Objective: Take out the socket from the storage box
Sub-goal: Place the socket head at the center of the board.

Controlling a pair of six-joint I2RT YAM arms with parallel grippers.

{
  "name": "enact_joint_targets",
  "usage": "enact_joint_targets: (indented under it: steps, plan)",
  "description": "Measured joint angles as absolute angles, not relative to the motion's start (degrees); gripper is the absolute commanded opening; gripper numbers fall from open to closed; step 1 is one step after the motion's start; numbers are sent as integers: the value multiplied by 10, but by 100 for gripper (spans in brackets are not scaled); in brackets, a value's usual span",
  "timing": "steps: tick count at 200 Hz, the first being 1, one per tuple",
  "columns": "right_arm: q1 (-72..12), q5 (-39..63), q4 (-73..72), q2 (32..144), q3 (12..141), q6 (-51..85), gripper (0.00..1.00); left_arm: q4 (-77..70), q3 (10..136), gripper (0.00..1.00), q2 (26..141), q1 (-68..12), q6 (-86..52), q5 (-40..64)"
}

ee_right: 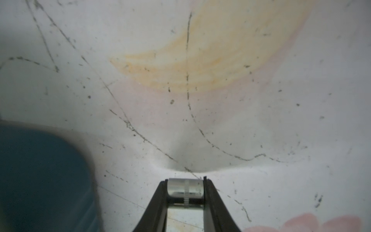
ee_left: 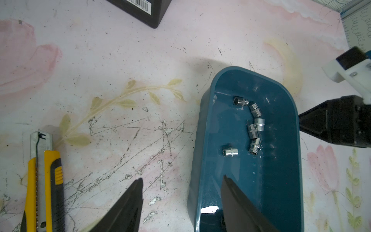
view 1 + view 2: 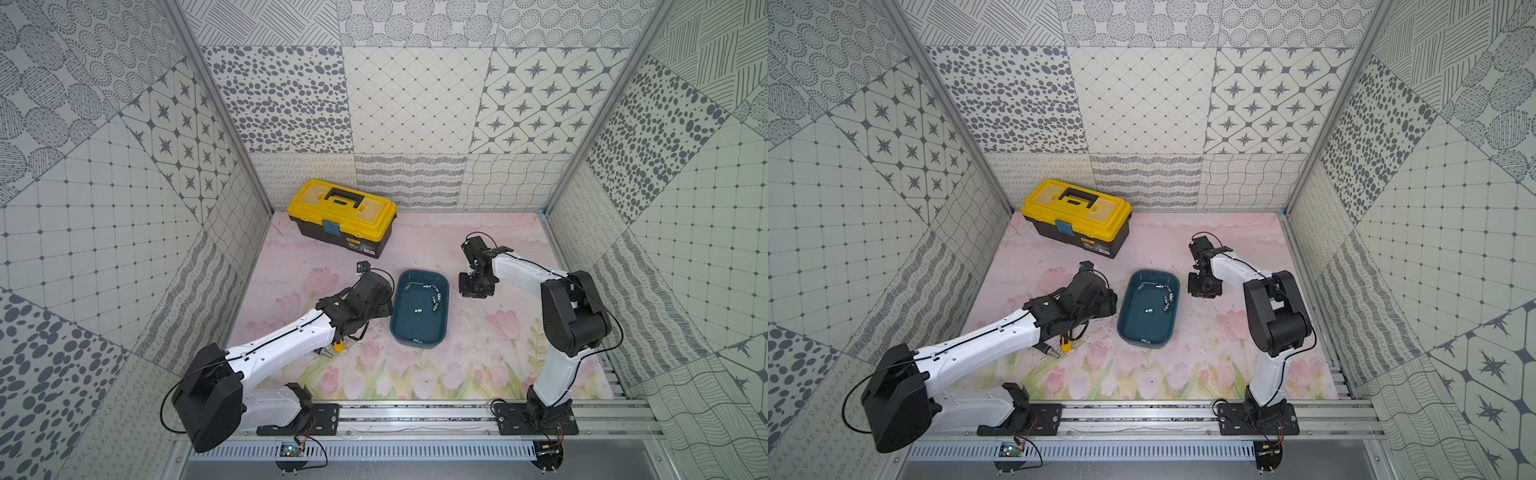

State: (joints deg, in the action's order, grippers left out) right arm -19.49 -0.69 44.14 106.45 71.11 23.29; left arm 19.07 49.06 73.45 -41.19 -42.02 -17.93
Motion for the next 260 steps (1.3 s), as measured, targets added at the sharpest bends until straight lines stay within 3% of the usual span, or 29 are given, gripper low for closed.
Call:
enact_joint_targets:
  steps: [76, 186, 260]
  plan:
    - [-191, -3, 438, 1075, 711, 230, 42, 191, 493, 66, 735, -418, -419, -186]
    - [-189, -3, 438, 1075, 711, 229, 52, 197, 502, 68, 726, -423, -417, -186]
    - [-163, -9, 487, 923, 702, 222, 56, 208, 573, 65, 783, -459, -353, -148]
